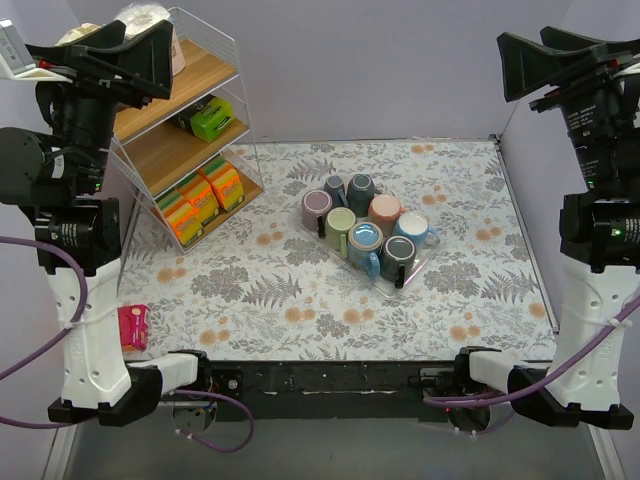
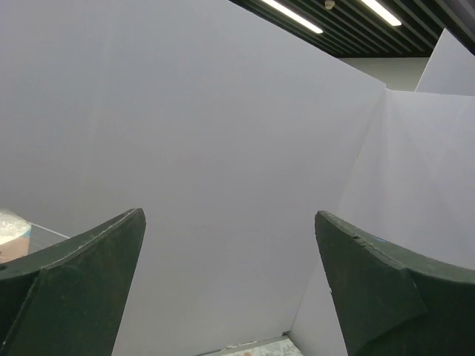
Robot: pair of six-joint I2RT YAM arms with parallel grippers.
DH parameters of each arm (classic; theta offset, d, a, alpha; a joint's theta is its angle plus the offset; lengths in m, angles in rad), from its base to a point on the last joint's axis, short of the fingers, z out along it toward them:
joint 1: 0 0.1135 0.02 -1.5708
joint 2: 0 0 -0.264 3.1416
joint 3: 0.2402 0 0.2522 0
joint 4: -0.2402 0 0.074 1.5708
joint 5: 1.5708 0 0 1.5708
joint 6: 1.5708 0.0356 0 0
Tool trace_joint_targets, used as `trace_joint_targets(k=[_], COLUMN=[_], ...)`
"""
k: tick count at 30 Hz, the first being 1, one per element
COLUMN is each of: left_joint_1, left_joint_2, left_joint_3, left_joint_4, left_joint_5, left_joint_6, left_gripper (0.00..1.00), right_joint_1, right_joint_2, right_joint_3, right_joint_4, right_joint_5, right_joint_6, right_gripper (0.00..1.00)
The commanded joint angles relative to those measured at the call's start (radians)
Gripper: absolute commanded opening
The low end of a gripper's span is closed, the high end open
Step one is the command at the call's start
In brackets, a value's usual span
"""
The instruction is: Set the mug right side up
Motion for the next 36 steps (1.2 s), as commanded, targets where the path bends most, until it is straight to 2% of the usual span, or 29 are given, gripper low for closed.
trace_joint_targets(k=[1, 7, 11, 14, 15, 18, 21, 22, 24, 28, 32, 36], left_joint_1=[0.006, 0.006, 0.006, 0.006, 0.006, 0.006, 0.004, 0.004, 0.004, -0.008, -0.064, -0.124], left_joint_2=[-0.04, -0.135, -0.114, -0.095, -0.092, -0.086, -0.101, -0.133, -0.161, -0.192, -0.229, -0.339], left_joint_3=[-0.057, -0.313, -0.346, -0.407, -0.433, -0.551, -0.677, -0.753, -0.813, -0.879, -0.971, -1.175], left_joint_4=[0.055, 0.242, 0.18, 0.157, 0.157, 0.157, 0.157, 0.157, 0.157, 0.044, -0.04, -0.083], left_joint_5=[0.056, 0.116, 0.194, 0.259, 0.263, 0.32, 0.42, 0.42, 0.423, 0.414, 0.42, 0.371], left_joint_6=[0.018, 0.003, -0.003, -0.025, -0.052, -0.098, -0.152, -0.179, -0.184, -0.125, -0.077, -0.124], left_gripper=[0.98, 0.98, 0.98, 0.98, 0.98, 0.98, 0.98, 0.98, 0.98, 0.98, 0.98, 0.98], right_joint_1=[-0.002, -0.001, -0.001, 0.012, 0.033, 0.152, 0.298, 0.341, 0.368, 0.415, 0.476, 0.535], right_joint_2=[-0.032, -0.029, -0.012, -0.029, -0.046, -0.03, -0.041, -0.053, -0.09, -0.122, -0.207, -0.23], right_joint_3=[-0.012, -0.019, -0.056, -0.203, -0.301, -0.367, -0.462, -0.531, -0.59, -0.691, -0.811, -0.898], right_joint_4=[-0.002, -0.104, -0.149, -0.149, -0.163, -0.317, -0.388, -0.382, -0.37, -0.428, -0.464, -0.476], right_joint_5=[0.047, 0.077, 0.028, 0.005, 0.067, 0.199, 0.33, 0.335, 0.329, 0.297, 0.304, 0.295], right_joint_6=[-0.01, -0.025, -0.022, 0.008, 0.016, -0.031, -0.076, -0.077, -0.076, -0.1, -0.122, -0.134], right_gripper=[0.88, 0.88, 0.87, 0.85, 0.85, 0.83, 0.82, 0.82, 0.82, 0.8, 0.78, 0.73])
